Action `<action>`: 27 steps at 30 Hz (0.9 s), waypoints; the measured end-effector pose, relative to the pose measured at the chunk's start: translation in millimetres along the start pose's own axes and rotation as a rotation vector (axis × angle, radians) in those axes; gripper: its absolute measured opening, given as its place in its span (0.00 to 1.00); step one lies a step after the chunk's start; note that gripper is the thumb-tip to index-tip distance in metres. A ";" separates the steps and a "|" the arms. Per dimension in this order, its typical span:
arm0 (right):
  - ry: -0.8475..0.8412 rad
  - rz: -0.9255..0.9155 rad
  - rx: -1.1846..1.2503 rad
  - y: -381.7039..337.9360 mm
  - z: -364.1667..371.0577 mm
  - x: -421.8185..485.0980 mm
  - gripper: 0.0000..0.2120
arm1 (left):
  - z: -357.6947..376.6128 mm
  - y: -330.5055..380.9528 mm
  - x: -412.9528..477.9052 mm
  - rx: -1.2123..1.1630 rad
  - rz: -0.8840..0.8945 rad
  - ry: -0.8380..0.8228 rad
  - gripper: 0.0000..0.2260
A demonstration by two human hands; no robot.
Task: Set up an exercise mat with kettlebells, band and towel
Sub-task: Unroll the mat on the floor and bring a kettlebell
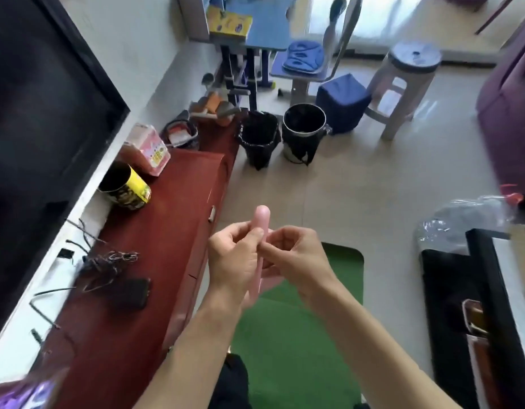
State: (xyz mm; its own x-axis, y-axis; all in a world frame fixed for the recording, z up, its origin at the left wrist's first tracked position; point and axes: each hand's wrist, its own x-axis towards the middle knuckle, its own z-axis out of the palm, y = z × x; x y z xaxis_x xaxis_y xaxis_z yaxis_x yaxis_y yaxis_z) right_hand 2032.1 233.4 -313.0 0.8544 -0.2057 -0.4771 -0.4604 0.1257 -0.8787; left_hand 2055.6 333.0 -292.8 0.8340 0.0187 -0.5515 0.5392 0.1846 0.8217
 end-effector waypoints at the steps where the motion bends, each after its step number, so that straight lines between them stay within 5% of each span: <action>1: 0.002 0.017 -0.009 7.9 12.2 22.2 0.10 | -6.5 -2.2 24.0 0.013 0.012 0.017 0.05; 13: -0.054 0.045 -0.224 179.1 87.9 265.3 0.10 | -57.2 -129.1 274.6 0.055 0.040 0.240 0.06; 27: -0.020 0.182 -0.327 415.6 122.3 425.2 0.10 | -126.8 -357.4 481.6 0.230 -0.093 0.216 0.06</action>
State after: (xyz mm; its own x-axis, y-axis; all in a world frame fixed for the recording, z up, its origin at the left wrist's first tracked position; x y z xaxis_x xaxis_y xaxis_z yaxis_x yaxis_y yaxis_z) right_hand 2233.5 316.9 -879.5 0.7544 -0.1893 -0.6285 -0.6551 -0.1584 -0.7387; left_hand 2249.7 400.7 -870.4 0.7489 0.2247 -0.6235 0.6451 -0.0313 0.7635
